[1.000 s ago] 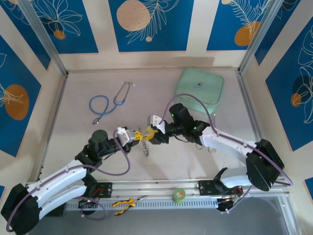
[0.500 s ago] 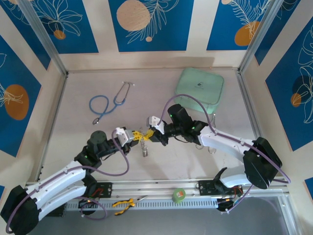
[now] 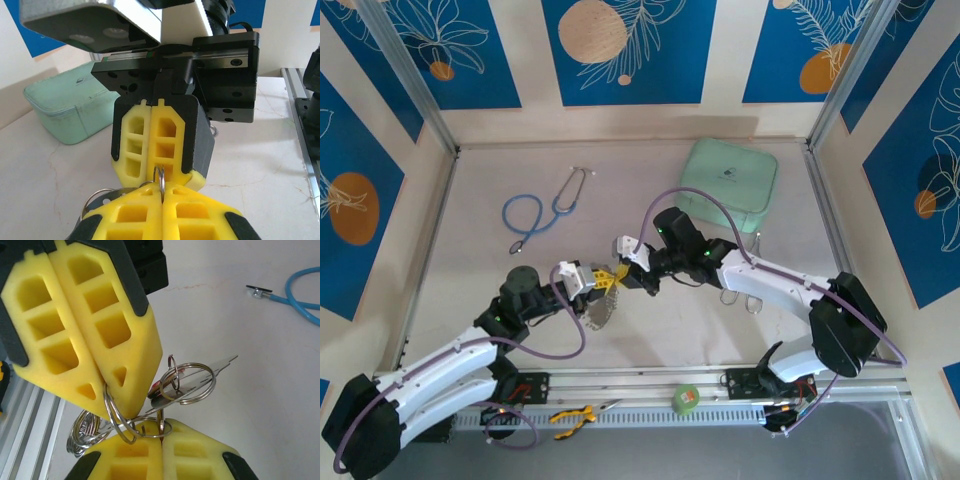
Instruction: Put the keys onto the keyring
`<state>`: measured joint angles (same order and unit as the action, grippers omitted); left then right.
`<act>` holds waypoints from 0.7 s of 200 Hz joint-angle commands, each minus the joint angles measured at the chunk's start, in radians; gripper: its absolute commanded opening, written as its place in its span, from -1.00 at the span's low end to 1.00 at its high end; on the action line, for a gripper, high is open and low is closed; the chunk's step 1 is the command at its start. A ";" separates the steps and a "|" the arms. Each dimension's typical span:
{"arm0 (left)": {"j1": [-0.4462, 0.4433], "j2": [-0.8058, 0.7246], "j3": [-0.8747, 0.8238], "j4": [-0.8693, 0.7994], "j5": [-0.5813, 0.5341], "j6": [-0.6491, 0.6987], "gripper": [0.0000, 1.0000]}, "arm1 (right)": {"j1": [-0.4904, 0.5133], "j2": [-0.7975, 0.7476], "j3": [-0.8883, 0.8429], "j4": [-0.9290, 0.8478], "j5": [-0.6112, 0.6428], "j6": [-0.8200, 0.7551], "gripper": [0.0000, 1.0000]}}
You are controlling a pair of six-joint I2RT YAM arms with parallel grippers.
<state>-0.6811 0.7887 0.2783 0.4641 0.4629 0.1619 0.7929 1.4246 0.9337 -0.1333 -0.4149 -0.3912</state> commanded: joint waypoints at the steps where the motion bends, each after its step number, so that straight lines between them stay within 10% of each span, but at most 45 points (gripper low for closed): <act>1: -0.002 -0.010 0.013 0.071 0.051 0.005 -1.00 | 0.008 0.006 0.031 -0.072 -0.043 -0.036 -1.00; 35: -0.002 -0.022 0.014 0.042 0.042 0.024 -1.00 | -0.026 -0.053 -0.019 -0.032 -0.044 -0.013 -0.62; 140: -0.003 -0.011 0.018 0.049 0.050 0.028 -1.00 | -0.044 -0.108 -0.058 0.057 -0.140 0.035 -0.58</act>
<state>-0.6811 0.7826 0.2783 0.4641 0.4725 0.1661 0.7521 1.3384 0.8860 -0.1143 -0.4938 -0.3832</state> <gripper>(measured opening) 0.059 0.211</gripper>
